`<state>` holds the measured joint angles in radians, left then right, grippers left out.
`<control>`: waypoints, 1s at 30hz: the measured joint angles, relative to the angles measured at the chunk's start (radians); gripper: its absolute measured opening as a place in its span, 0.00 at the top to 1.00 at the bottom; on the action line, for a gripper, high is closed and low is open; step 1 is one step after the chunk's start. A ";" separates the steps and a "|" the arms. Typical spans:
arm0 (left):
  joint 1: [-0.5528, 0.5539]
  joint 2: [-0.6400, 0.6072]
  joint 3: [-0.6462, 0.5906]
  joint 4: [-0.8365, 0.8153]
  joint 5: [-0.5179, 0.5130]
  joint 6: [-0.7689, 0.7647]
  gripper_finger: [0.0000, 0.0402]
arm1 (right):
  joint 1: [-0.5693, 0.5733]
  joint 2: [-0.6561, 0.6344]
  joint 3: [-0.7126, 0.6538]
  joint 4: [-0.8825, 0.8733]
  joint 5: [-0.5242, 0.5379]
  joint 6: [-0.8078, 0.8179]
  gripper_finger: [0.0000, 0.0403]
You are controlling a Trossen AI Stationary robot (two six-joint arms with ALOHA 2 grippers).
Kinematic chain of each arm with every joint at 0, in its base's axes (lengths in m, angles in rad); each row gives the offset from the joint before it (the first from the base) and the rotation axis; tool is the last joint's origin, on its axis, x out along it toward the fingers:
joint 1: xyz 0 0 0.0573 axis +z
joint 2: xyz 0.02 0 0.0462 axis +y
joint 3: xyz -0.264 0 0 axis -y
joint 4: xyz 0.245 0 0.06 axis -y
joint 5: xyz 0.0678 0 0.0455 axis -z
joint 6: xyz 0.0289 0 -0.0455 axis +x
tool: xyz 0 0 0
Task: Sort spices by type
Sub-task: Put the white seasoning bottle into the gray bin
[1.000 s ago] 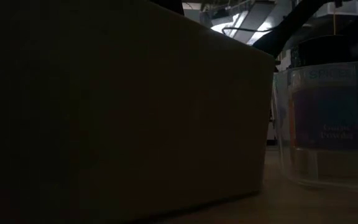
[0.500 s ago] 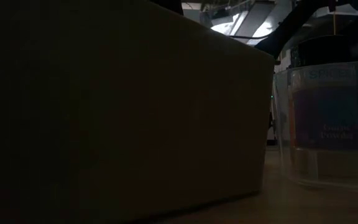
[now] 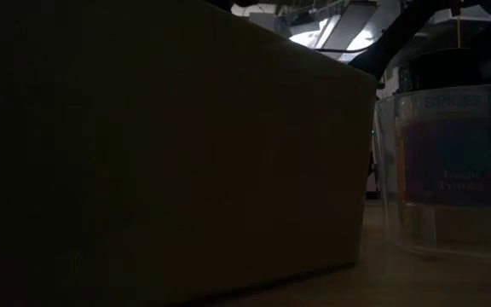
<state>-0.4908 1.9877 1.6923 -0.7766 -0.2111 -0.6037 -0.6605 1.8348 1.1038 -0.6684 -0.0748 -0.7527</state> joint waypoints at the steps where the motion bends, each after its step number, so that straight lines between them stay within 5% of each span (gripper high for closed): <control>1: 0.000 0.000 0.005 -0.001 0.000 0.001 0.37 | 0.000 -0.002 0.000 -0.008 0.001 0.010 0.50; 15: 0.048 0.000 0.112 -0.044 -0.001 0.110 0.37 | 0.000 -0.116 -0.003 -0.123 0.011 0.050 0.50; 30: 0.257 0.000 0.141 -0.070 -0.003 0.224 0.37 | 0.000 -0.455 -0.002 -0.176 -0.064 0.134 0.49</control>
<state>-0.2334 1.9877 1.8336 -0.8467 -0.2138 -0.3801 -0.6605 1.3794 1.1015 -0.8440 -0.1388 -0.6189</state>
